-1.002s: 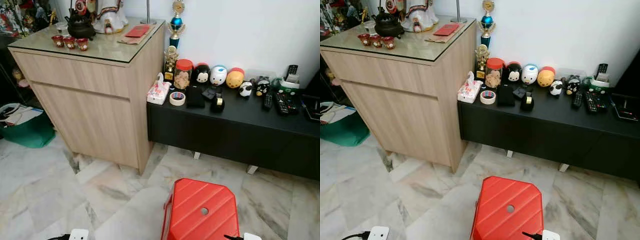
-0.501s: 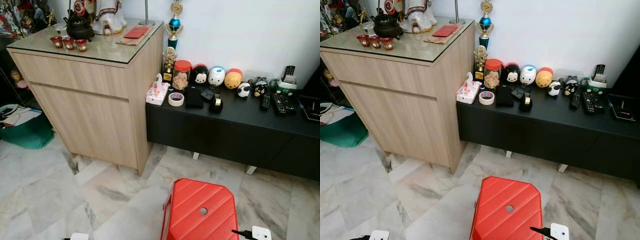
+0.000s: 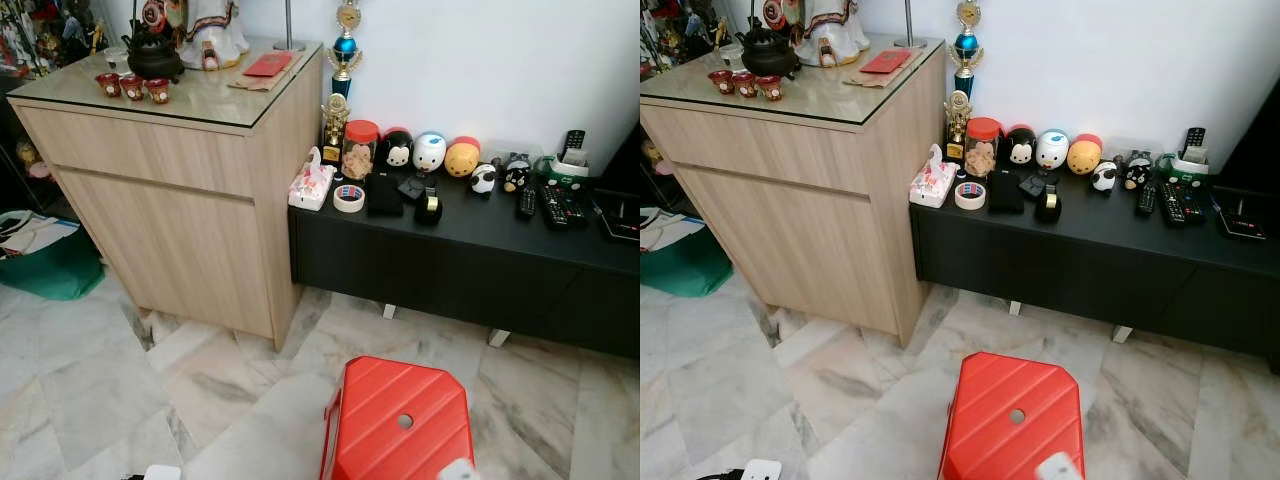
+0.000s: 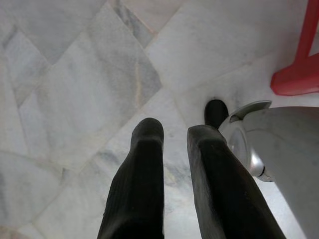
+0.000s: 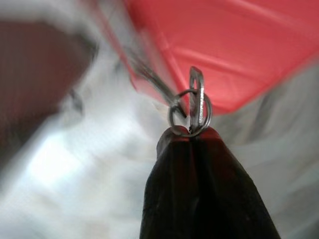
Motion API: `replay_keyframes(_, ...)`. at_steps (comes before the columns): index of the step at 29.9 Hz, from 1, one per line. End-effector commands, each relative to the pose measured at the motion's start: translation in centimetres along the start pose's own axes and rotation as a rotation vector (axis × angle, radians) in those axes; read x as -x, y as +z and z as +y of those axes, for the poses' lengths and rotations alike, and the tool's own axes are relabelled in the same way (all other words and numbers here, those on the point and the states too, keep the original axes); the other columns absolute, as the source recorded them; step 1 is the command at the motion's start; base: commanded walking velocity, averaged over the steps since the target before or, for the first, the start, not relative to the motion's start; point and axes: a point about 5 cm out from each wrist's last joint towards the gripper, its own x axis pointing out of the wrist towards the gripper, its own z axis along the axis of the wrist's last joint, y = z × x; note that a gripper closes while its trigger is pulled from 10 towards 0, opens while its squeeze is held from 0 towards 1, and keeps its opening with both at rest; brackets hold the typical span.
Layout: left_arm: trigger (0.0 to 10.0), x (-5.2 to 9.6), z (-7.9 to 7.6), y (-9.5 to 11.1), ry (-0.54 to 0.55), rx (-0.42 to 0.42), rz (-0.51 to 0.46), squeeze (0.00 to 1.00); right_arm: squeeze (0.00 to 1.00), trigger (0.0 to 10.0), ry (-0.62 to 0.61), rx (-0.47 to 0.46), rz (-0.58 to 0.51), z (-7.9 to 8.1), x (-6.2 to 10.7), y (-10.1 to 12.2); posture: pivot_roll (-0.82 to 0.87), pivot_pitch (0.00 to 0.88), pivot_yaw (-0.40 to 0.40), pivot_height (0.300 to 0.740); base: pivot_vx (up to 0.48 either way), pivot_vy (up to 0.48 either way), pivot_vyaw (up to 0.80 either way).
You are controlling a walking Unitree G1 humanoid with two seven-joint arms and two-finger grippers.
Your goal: Hang keys on a hook
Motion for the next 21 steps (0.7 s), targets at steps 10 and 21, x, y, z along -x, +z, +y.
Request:
replay_keyframes(10,10.0,-0.1,-0.9,0.1,-0.009,0.025,0.005,0.00,0.00,10.0,0.059,0.634,0.111,-7.7,1.6,1.1,0.09,0.000,-0.104,0.730,0.000,0.000,0.00)
replay_keyframes(21,10.0,0.0,-1.3,0.0,-0.017,0.050,0.002,0.00,0.00,10.0,0.231,1.109,0.257,-10.1,2.9,2.9,0.10,0.000,-0.127,0.730,0.000,0.000,0.00)
